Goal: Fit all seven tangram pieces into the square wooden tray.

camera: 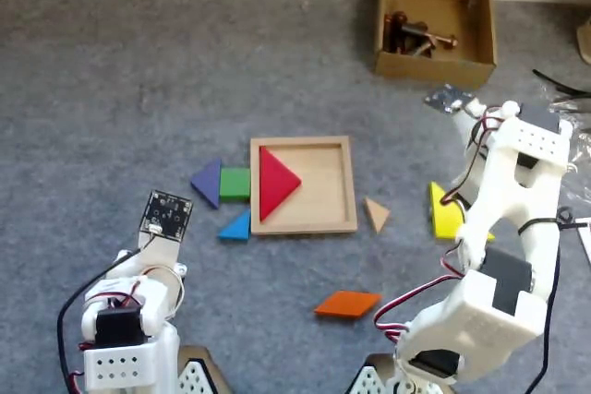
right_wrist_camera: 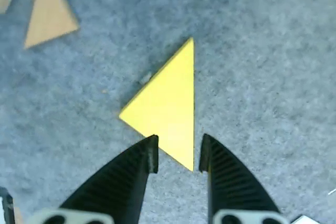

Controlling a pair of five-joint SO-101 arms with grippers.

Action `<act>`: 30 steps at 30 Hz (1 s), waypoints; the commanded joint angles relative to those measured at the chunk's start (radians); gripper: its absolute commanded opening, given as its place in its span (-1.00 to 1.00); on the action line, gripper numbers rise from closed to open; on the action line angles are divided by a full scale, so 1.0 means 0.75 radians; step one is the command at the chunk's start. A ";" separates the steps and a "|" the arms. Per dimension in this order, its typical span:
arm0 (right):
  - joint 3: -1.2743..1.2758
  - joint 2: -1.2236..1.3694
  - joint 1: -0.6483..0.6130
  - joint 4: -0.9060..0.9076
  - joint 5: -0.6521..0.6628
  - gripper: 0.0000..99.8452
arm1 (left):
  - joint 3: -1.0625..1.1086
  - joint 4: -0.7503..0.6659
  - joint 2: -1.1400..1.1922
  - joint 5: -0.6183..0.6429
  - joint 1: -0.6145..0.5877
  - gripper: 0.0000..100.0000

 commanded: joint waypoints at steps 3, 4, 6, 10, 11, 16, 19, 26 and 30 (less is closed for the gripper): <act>0.001 -0.087 0.021 0.120 0.098 -0.56 | 0.028 0.008 -0.009 0.010 -0.017 -0.97; -0.003 -0.087 0.015 0.163 0.100 -0.55 | 0.028 0.008 -0.009 0.010 -0.017 -0.97; -0.003 -0.087 0.013 0.212 0.102 -0.55 | 0.028 0.008 -0.009 0.010 -0.017 -0.97; 0.001 -0.085 0.013 0.220 0.102 -0.54 | 0.028 0.008 -0.009 0.010 -0.017 -0.97; 0.001 -0.085 0.015 0.204 0.102 -0.54 | 0.028 0.008 -0.009 0.010 -0.017 -0.97; 0.064 -0.085 -0.009 0.216 0.102 -0.54 | 0.028 0.008 -0.009 0.010 -0.017 -0.97; 0.138 -0.085 -0.052 0.216 0.100 -0.54 | 0.028 0.008 -0.009 0.010 -0.017 -0.97; 0.257 -0.087 -0.079 0.038 0.088 -0.54 | 0.028 0.008 -0.009 0.010 -0.017 -0.97; 0.367 -0.087 -0.079 -0.081 0.088 -0.54 | 0.028 0.008 -0.009 0.010 -0.017 -0.97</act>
